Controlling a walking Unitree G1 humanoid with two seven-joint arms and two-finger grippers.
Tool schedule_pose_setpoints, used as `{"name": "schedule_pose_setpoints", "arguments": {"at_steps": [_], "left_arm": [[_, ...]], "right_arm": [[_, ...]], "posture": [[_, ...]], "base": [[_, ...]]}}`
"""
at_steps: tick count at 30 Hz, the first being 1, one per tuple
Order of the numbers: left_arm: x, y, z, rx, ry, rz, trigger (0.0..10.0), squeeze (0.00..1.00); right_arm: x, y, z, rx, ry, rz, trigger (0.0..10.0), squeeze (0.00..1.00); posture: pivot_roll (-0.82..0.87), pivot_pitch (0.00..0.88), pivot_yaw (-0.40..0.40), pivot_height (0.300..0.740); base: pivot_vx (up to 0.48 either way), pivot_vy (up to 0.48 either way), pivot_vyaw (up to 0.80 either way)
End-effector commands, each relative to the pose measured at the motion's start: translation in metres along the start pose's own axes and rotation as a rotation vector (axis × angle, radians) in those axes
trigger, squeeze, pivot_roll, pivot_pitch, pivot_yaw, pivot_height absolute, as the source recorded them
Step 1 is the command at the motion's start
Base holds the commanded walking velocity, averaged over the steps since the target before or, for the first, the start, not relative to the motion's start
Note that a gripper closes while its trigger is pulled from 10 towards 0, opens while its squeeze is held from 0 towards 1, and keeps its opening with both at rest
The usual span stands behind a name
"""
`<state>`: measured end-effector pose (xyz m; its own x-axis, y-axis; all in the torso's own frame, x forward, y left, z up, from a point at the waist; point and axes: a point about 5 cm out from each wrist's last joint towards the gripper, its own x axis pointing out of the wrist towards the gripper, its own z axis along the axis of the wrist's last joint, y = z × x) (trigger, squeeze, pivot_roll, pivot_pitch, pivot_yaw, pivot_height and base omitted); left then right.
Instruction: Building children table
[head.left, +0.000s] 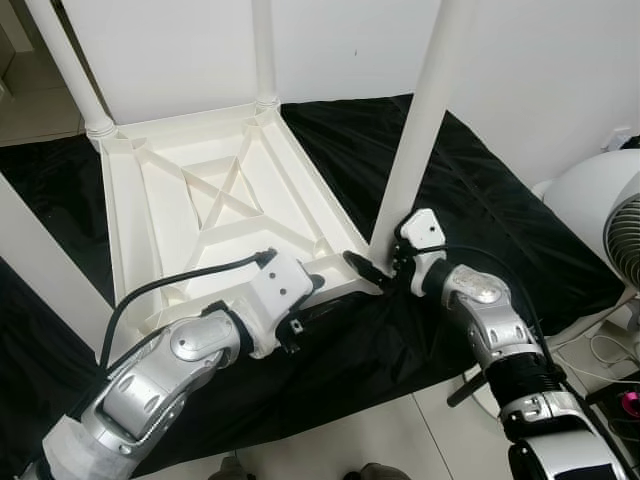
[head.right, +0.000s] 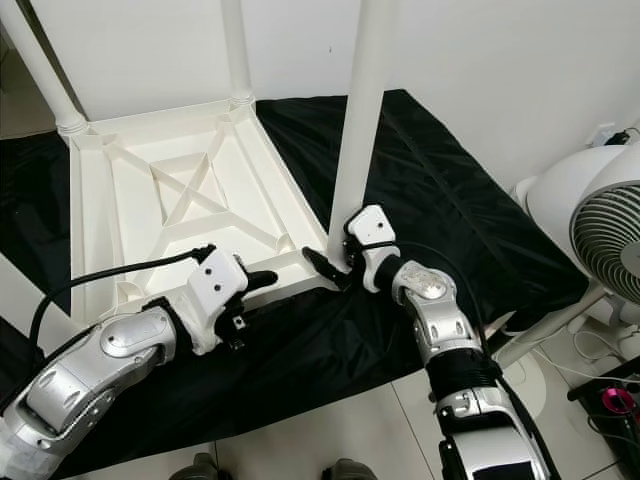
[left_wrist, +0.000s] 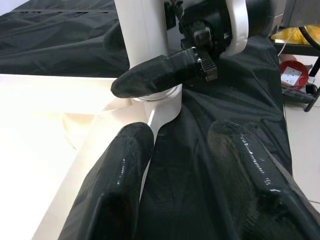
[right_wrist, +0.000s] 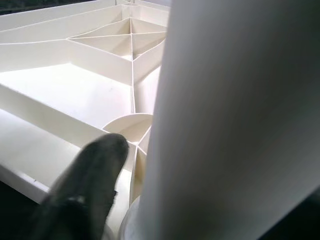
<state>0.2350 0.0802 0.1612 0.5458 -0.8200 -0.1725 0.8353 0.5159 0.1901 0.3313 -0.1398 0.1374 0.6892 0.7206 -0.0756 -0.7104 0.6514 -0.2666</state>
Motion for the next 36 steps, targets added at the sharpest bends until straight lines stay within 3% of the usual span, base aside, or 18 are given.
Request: {"name": "schedule_pose_setpoints", "arguments": {"at_steps": [1, 7, 8, 16, 20, 21, 22, 24, 25, 27, 28, 30, 36], "left_arm": [[-0.004, -0.005, 0.002, 0.0, -0.007, -0.095, 10.0, 0.0], [-0.004, -0.006, 0.001, -0.003, -0.005, -0.092, 10.0, 0.0], [-0.003, -0.006, 0.001, -0.004, -0.006, -0.091, 10.0, 0.0], [-0.002, -0.006, 0.001, -0.005, -0.007, -0.096, 10.0, 0.0], [-0.002, -0.006, 0.001, -0.006, -0.007, -0.097, 10.0, 0.0], [-0.002, -0.007, 0.001, -0.008, -0.007, -0.099, 10.0, 0.0], [-0.002, -0.007, 0.001, -0.008, -0.007, -0.099, 10.0, 0.0], [-0.002, -0.007, 0.0, -0.009, -0.007, -0.103, 10.0, 0.0], [-0.002, -0.007, 0.0, -0.009, -0.007, -0.103, 10.0, 0.0], [-0.001, -0.006, 0.0, -0.009, -0.008, -0.105, 10.0, 0.0], [-0.001, -0.006, 0.0, -0.009, -0.008, -0.105, 10.0, 0.0], [0.0, -0.007, 0.001, -0.01, -0.01, -0.107, 10.0, 0.0], [0.001, -0.008, 0.001, -0.009, -0.012, -0.112, 10.0, 0.0]], "right_arm": [[0.001, 0.004, -0.008, 0.015, 0.021, 0.044, 0.0, 0.0], [-0.001, 0.004, -0.01, 0.026, 0.023, 0.046, 0.0, 0.0], [-0.002, 0.005, -0.011, 0.057, 0.021, 0.041, 10.0, 0.0], [-0.002, 0.005, -0.007, 0.139, 0.041, -0.204, 10.0, 0.0], [-0.001, 0.006, -0.006, 0.143, 0.034, -0.218, 10.0, 0.0], [0.0, 0.01, -0.006, 0.172, 0.035, -0.298, 10.0, 0.0], [0.0, 0.01, -0.006, 0.172, 0.035, -0.298, 10.0, 0.0], [-0.001, 0.019, -0.005, 0.235, 0.052, -0.529, 10.0, 0.0], [-0.001, 0.019, -0.005, 0.235, 0.052, -0.529, 10.0, 0.0], [-0.002, 0.026, -0.004, 0.259, 0.068, -0.69, 10.0, 0.0], [-0.002, 0.026, -0.004, 0.259, 0.068, -0.69, 10.0, 0.0], [0.003, 0.043, -0.002, 0.3, 0.071, -0.774, 10.0, 0.0], [0.012, 0.056, 0.004, 0.322, 0.064, -0.765, 10.0, 0.0]], "posture": [[-0.03, 0.03, 0.001, 0.74], [-0.03, 0.03, 0.001, 0.74], [-0.04, 0.029, 0.0, 0.74], [-0.05, 0.033, 0.0, 0.74], [-0.05, 0.033, 0.0, 0.74], [-0.06, 0.037, -0.001, 0.74], [-0.06, 0.037, -0.001, 0.74], [-0.07, 0.038, -0.001, 0.74], [-0.07, 0.038, -0.001, 0.74], [-0.07, 0.037, -0.001, 0.74], [-0.07, 0.037, -0.001, 0.74], [-0.07, 0.044, 0.002, 0.74], [-0.07, 0.037, 0.004, 0.74]], "base": [[0.0, 0.0, 0.0], [0.0, 0.0, 0.0], [0.0, 0.0, 0.0], [0.0, 0.0, 0.0], [0.0, 0.0, 0.0], [0.0, 0.0, 0.0], [0.0, 0.0, 0.0], [0.0, 0.0, 0.0], [0.0, 0.0, 0.0], [0.0, 0.0, 0.0], [0.0, 0.0, 0.0], [0.0, 0.0, 0.0], [0.0, 0.0, 0.0]]}}
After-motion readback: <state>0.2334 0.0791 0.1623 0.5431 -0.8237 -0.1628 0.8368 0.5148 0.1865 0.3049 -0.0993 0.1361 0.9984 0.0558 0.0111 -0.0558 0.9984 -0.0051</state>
